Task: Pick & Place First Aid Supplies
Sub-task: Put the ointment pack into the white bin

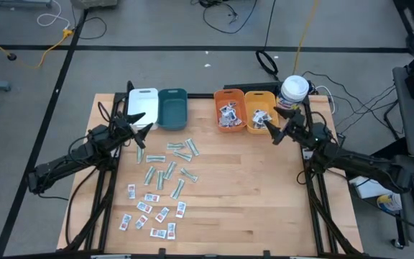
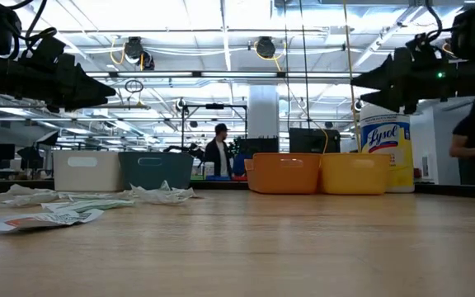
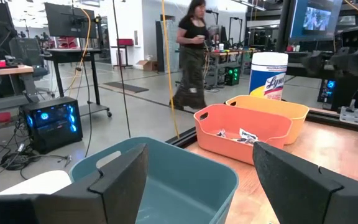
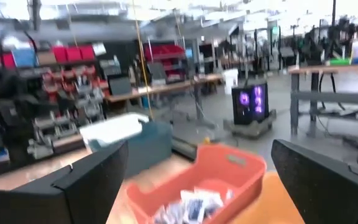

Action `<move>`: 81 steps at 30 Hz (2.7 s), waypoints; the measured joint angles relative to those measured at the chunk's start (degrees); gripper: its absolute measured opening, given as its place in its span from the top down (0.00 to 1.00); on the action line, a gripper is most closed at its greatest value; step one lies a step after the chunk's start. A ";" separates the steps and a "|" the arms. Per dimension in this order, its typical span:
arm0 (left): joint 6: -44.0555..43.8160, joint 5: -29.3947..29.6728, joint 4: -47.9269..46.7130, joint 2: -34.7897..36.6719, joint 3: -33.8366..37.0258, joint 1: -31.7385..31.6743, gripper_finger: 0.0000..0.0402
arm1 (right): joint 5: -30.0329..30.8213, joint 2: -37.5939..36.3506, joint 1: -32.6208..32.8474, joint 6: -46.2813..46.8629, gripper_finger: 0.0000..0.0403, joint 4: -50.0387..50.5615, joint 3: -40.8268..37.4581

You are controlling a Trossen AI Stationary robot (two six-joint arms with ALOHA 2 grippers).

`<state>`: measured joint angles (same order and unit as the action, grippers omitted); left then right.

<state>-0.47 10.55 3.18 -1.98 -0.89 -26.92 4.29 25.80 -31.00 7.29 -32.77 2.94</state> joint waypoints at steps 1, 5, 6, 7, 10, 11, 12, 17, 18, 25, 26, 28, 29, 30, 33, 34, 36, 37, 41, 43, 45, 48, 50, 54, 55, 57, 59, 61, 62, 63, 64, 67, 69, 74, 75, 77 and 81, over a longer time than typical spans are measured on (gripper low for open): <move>0.00 0.00 0.00 0.01 0.00 0.00 0.26 | 0.00 -0.79 0.00 0.00 0.03 1.69 0.00; 0.00 0.00 0.00 0.00 0.00 0.00 0.26 | -0.02 -4.27 0.00 0.00 0.03 5.95 -0.10; 0.01 0.00 0.00 0.00 0.00 0.00 0.26 | -0.02 -5.16 0.00 0.00 0.03 6.97 -0.11; 0.00 0.00 -0.02 0.00 0.00 0.00 0.26 | -0.02 -5.99 0.00 0.02 0.03 8.12 -0.11; 0.01 0.00 0.00 0.00 0.00 0.00 0.26 | -0.04 -8.61 0.00 0.00 0.03 11.41 -0.17; 0.00 0.00 0.00 0.00 0.00 0.00 0.26 | -0.04 -9.48 0.00 0.00 0.03 12.85 -0.17; 0.01 0.01 0.00 0.01 0.00 0.00 0.26 | -0.04 -10.39 0.00 0.00 0.03 14.02 -0.20; 0.01 0.00 0.00 0.00 0.00 0.00 0.26 | -0.04 -14.44 0.00 0.00 0.03 20.96 -0.22; 0.02 0.00 0.00 0.02 0.00 0.00 0.26 | -0.04 -15.15 0.00 0.01 0.03 22.33 -0.22; 0.01 0.01 0.00 0.00 0.00 0.00 0.26 | -0.15 -19.28 0.00 0.01 0.03 29.88 -0.28; 0.00 0.02 0.00 0.01 0.00 0.00 0.26 | -0.23 -19.91 0.00 0.01 0.03 30.66 -0.28; 0.00 0.02 0.00 0.00 0.00 0.00 0.26 | -0.35 -20.92 0.00 0.02 0.03 32.05 -0.28; 0.00 0.02 0.00 0.00 0.00 0.00 0.26 | -0.41 -21.41 0.00 0.02 0.03 32.46 -0.31; 0.00 0.02 0.00 0.00 0.00 0.00 0.26 | -0.52 -21.96 0.00 0.02 0.03 32.83 -0.31; 0.00 0.02 0.00 0.00 0.00 0.00 0.26 | -0.52 -24.17 0.00 0.02 0.03 33.55 -0.31; 0.00 0.02 0.00 0.00 0.00 0.00 0.26 | -0.52 -25.00 0.00 0.01 0.03 33.65 -0.31; 0.00 0.02 0.00 0.00 0.00 0.00 0.26 | -0.37 -25.77 0.00 0.00 0.03 33.61 -0.33; 0.01 0.02 0.00 0.00 0.00 0.00 0.26 | -0.31 -25.70 0.00 0.00 0.03 33.64 -0.33; 0.02 0.01 -0.01 0.02 0.00 0.00 0.26 | -0.33 -25.70 0.00 0.20 0.03 34.11 -0.33; 0.01 0.02 0.00 0.02 0.00 0.00 0.26 | -0.35 -25.73 0.00 0.94 0.03 34.14 -0.33; 0.01 0.02 0.00 0.01 0.00 0.00 0.26 | -0.28 -25.69 0.00 1.03 0.03 33.75 -0.33; 0.01 0.02 0.00 0.00 0.00 0.00 0.26 | 0.06 -25.06 0.00 1.04 0.03 31.71 -0.35; 0.00 0.02 0.01 0.01 0.00 0.00 0.26 | 0.26 -24.76 0.00 1.03 0.03 29.49 -0.35; 0.02 0.02 0.00 0.00 0.00 0.00 0.26 | 0.46 -24.63 0.00 1.03 0.03 25.87 -0.35; 0.02 0.02 0.00 0.00 0.00 0.00 0.26 | 0.44 -24.61 0.00 1.03 0.03 25.52 -0.35; 0.00 0.02 0.00 0.01 0.00 0.00 0.26 | 0.41 -24.62 0.00 1.03 0.03 24.96 -0.37; 0.01 0.02 0.00 0.01 0.00 0.00 0.26 | 0.39 -24.61 0.00 1.03 0.03 24.92 -0.37; 0.02 0.02 0.00 0.00 0.00 0.00 0.26 | 0.35 -24.61 0.00 1.03 0.03 24.83 -0.37; 0.02 0.02 0.00 0.00 0.00 0.00 0.26 | 0.35 -24.61 0.00 1.03 0.03 24.79 -0.37; 0.02 0.02 0.00 0.02 0.00 0.00 0.26 | 0.31 -24.61 0.00 1.03 0.03 24.77 -0.37; 0.00 0.02 0.00 0.02 0.00 0.00 0.26 | 0.31 -24.61 0.00 1.03 0.03 24.75 -0.37; 0.00 0.02 0.00 0.02 0.00 0.00 0.26 | 0.20 -24.61 0.00 1.03 0.03 24.57 -0.37; 0.02 0.02 0.00 0.00 0.00 0.00 0.26 | 0.19 -24.61 0.00 1.03 0.03 24.56 -0.37; 0.00 0.02 0.00 0.02 0.00 0.00 0.26 | 0.17 -24.61 0.00 1.03 0.03 24.48 -0.37; 0.01 0.02 0.01 0.00 0.00 0.00 0.26 | 0.16 -24.61 0.00 1.03 0.03 24.46 -0.37; -0.01 0.00 0.27 0.02 0.00 0.00 0.26 | 0.17 -24.61 0.00 1.03 0.03 24.46 -0.37; -2.08 -0.06 -0.76 -0.08 -0.07 0.00 0.26 | 0.15 -24.61 0.00 1.03 0.03 24.44 -0.37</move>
<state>-2.55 10.49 2.42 -2.05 -0.95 -26.92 4.45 1.19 -31.00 8.32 -8.34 2.57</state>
